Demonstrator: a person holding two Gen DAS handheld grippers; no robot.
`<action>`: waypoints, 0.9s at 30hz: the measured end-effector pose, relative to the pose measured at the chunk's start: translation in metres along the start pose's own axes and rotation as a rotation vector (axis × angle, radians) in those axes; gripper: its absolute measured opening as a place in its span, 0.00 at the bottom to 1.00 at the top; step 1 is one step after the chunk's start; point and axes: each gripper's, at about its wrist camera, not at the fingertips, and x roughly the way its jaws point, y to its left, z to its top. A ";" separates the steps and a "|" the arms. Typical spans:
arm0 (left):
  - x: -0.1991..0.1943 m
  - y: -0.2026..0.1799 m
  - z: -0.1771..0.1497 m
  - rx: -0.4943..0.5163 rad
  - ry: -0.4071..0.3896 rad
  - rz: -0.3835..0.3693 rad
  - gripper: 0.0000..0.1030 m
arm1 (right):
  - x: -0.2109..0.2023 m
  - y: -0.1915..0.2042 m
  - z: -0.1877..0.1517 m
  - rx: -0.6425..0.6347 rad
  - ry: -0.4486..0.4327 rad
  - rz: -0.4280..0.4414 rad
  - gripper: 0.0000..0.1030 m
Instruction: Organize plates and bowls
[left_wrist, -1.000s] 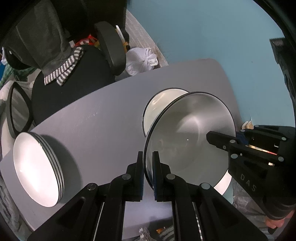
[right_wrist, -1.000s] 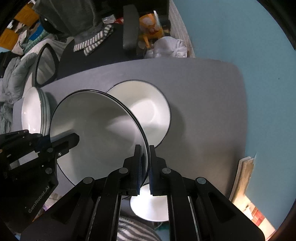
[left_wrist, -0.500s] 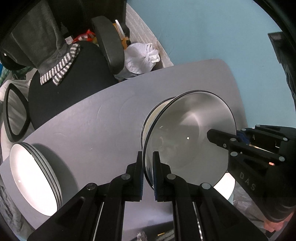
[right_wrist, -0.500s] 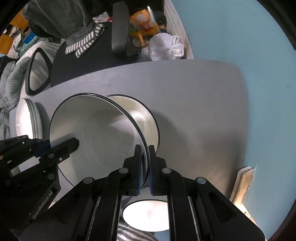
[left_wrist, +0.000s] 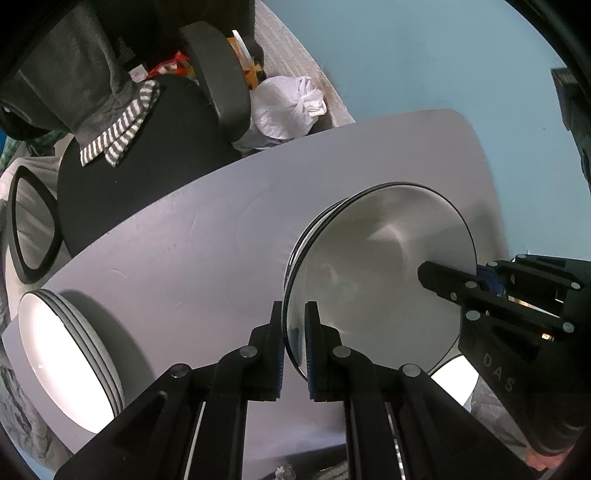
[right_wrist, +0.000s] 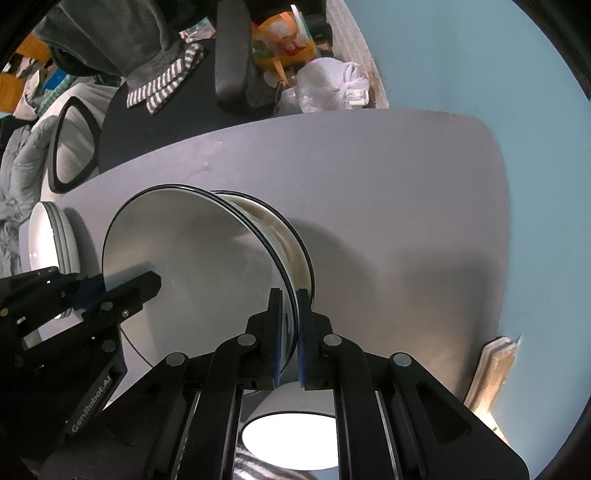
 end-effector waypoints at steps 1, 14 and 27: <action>0.001 0.001 0.000 0.000 0.001 0.000 0.08 | 0.001 0.000 0.000 -0.002 0.003 0.004 0.08; -0.002 0.003 -0.001 0.011 -0.020 -0.005 0.14 | -0.014 0.012 0.004 -0.024 -0.044 -0.082 0.32; -0.026 0.003 -0.012 0.026 -0.094 0.047 0.25 | -0.027 0.010 0.001 -0.033 -0.085 -0.134 0.36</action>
